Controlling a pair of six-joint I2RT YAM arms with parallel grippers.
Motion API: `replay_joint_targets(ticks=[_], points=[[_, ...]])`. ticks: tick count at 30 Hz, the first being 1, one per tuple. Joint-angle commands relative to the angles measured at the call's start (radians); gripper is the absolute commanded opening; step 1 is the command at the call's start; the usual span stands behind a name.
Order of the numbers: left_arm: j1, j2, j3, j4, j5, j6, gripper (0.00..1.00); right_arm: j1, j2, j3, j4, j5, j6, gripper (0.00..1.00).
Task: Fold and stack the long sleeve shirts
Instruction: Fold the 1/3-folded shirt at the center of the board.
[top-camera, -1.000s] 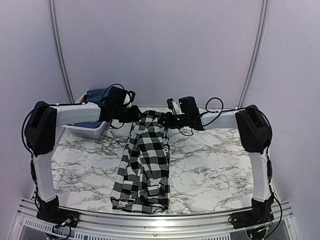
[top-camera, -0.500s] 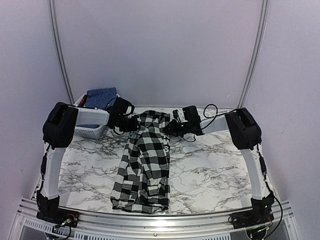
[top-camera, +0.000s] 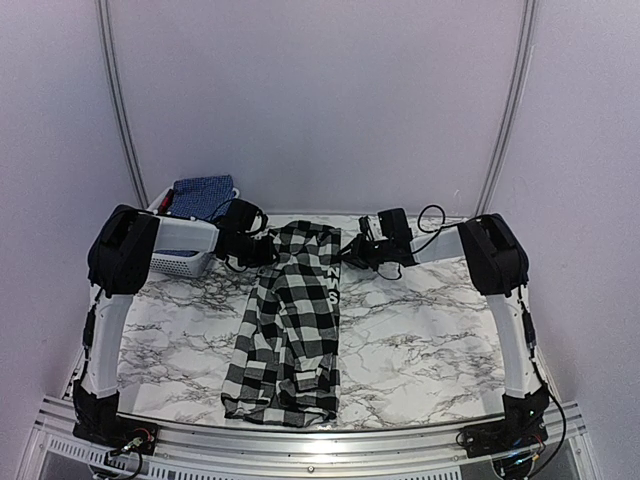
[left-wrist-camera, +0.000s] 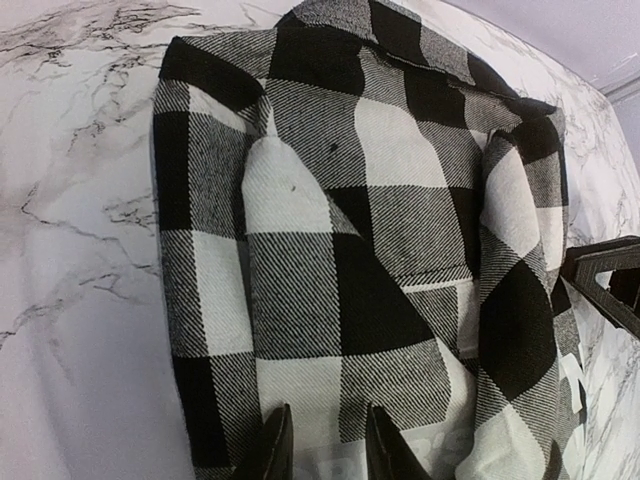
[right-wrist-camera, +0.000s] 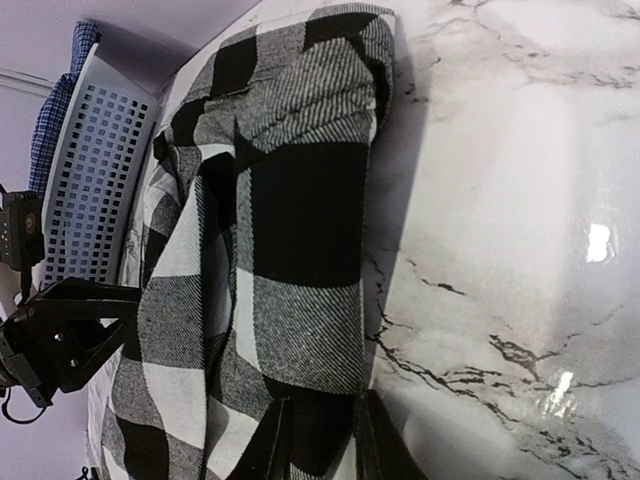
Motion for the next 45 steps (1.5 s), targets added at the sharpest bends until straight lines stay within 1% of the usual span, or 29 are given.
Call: replay_joint_targets(ticks=[1,3,6,9,14,19,25,27,32,37,40,42,45], points=[[0.008,0.005,0.022,-0.014,0.019,0.002,0.26,0.014,-0.113,0.013,0.019,0.018,-0.003,0.19],[0.008,0.006,0.023,-0.013,0.021,0.004,0.26,0.022,-0.138,0.003,0.051,0.012,0.008,0.20],[0.008,0.008,0.026,-0.011,0.021,0.001,0.26,0.040,-0.123,0.031,0.074,-0.026,0.021,0.21],[0.008,0.015,0.034,-0.012,0.021,-0.004,0.26,0.059,-0.062,0.090,0.072,-0.059,0.040,0.21],[0.008,0.022,0.041,-0.012,0.009,-0.009,0.26,0.067,0.042,0.151,0.122,-0.093,0.094,0.21],[0.009,0.032,0.043,-0.012,-0.004,-0.013,0.26,0.057,0.152,0.261,0.108,-0.071,0.110,0.21],[0.014,0.040,0.034,-0.007,-0.013,-0.014,0.26,0.007,0.224,0.255,0.212,-0.043,0.243,0.21],[0.019,0.039,0.023,-0.003,-0.016,-0.017,0.26,-0.007,0.229,0.261,0.217,-0.035,0.261,0.21],[0.022,0.044,0.018,0.019,-0.005,-0.025,0.26,-0.024,0.286,0.395,0.111,-0.031,0.248,0.22],[0.022,0.074,0.054,0.032,0.014,-0.040,0.26,-0.030,0.377,0.566,0.022,-0.038,0.234,0.22],[0.024,0.085,0.090,0.032,0.017,-0.035,0.27,-0.037,0.411,0.633,-0.010,-0.048,0.230,0.23],[0.029,0.082,0.125,0.028,0.028,-0.032,0.27,-0.043,0.406,0.656,-0.029,-0.051,0.211,0.23],[0.030,0.050,0.168,0.006,0.032,-0.014,0.29,-0.044,0.345,0.663,-0.082,-0.024,0.132,0.25]])
